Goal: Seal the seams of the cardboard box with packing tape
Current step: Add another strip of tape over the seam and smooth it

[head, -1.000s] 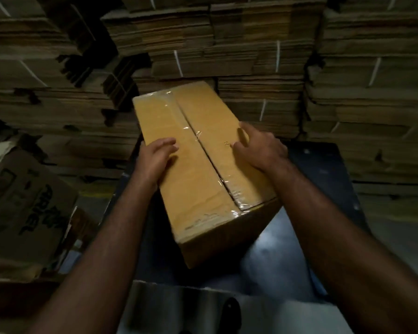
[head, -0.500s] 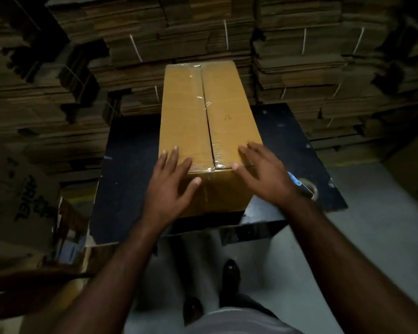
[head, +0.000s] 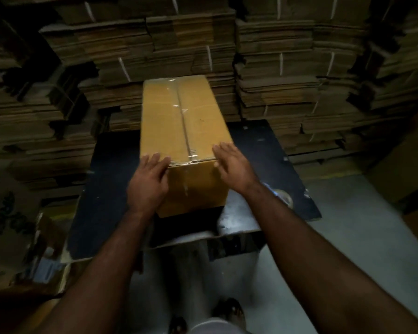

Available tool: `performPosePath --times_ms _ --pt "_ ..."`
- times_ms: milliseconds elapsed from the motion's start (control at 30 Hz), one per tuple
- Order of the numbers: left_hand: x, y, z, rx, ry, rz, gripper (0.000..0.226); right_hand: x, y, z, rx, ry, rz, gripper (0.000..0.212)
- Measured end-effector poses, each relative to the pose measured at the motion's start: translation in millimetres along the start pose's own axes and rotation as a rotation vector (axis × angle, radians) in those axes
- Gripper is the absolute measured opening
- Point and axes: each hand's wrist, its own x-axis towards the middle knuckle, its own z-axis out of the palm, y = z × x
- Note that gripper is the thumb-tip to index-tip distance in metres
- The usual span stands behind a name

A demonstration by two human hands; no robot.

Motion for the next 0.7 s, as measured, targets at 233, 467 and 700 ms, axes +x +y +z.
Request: performPosePath --times_ms 233,467,700 --pt "-0.6 27.6 18.8 0.042 0.058 -0.049 0.061 -38.6 94.1 -6.2 0.171 0.162 0.557 0.033" --pt "0.6 10.3 26.1 0.025 0.089 -0.06 0.067 -68.4 179.1 52.1 -0.05 -0.188 0.773 0.052" --pt "2.0 11.2 22.6 0.016 0.081 -0.033 0.07 -54.0 188.4 67.2 -0.11 -0.144 0.745 0.059"
